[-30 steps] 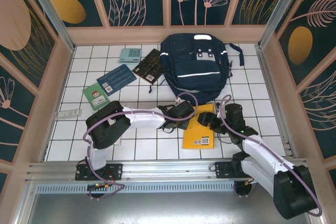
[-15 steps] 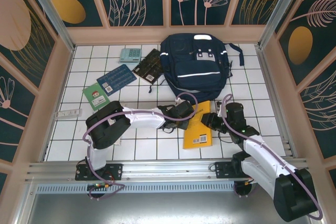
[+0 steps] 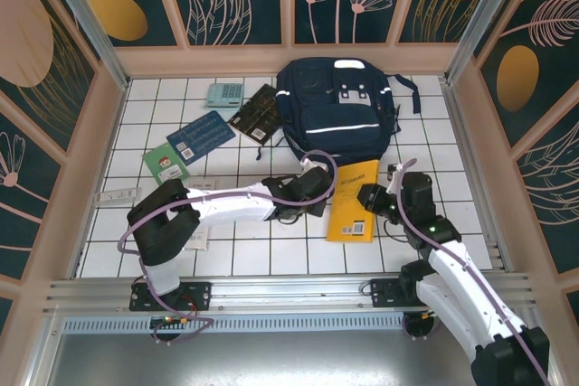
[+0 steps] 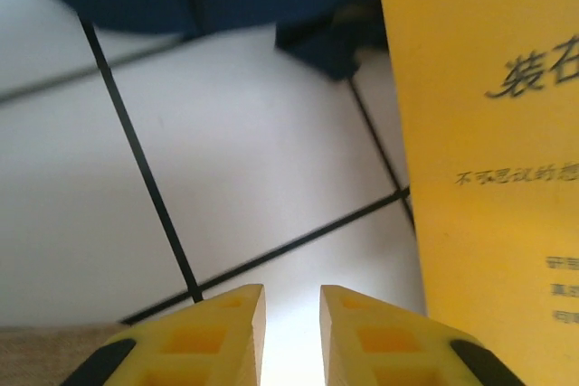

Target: Pack books, pencil case, and school supplies into a backpack

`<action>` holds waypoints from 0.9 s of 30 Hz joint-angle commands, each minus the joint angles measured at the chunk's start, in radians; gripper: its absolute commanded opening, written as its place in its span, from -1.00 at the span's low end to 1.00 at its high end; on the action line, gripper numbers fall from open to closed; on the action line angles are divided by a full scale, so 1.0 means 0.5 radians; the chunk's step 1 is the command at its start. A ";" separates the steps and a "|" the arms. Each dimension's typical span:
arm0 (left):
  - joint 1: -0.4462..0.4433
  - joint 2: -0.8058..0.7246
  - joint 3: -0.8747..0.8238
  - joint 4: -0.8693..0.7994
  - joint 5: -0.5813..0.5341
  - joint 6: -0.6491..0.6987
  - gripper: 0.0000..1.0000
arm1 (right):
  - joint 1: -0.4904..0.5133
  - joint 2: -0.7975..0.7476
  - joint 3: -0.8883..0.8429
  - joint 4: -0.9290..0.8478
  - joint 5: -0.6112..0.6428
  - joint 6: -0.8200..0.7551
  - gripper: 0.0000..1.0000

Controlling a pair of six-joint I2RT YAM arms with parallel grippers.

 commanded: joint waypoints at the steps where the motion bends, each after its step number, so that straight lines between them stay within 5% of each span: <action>1: 0.028 -0.015 0.166 -0.073 -0.181 0.147 -0.40 | -0.028 -0.169 0.086 0.081 0.293 0.022 -1.00; 3: 0.049 0.014 0.250 -0.068 -0.257 0.261 -0.22 | -0.035 -0.229 0.092 0.074 0.399 0.044 -1.00; 11: 0.181 0.249 0.580 0.067 -0.276 0.921 -0.16 | -0.043 -0.289 0.230 -0.062 0.850 0.090 -1.00; 16: 0.221 0.447 0.790 0.068 -0.237 1.283 -0.17 | -0.055 -0.273 0.237 -0.016 0.841 0.096 -1.00; 27: 0.346 0.767 1.158 -0.075 0.070 1.434 -0.14 | -0.103 -0.256 0.201 0.007 0.772 0.102 -1.00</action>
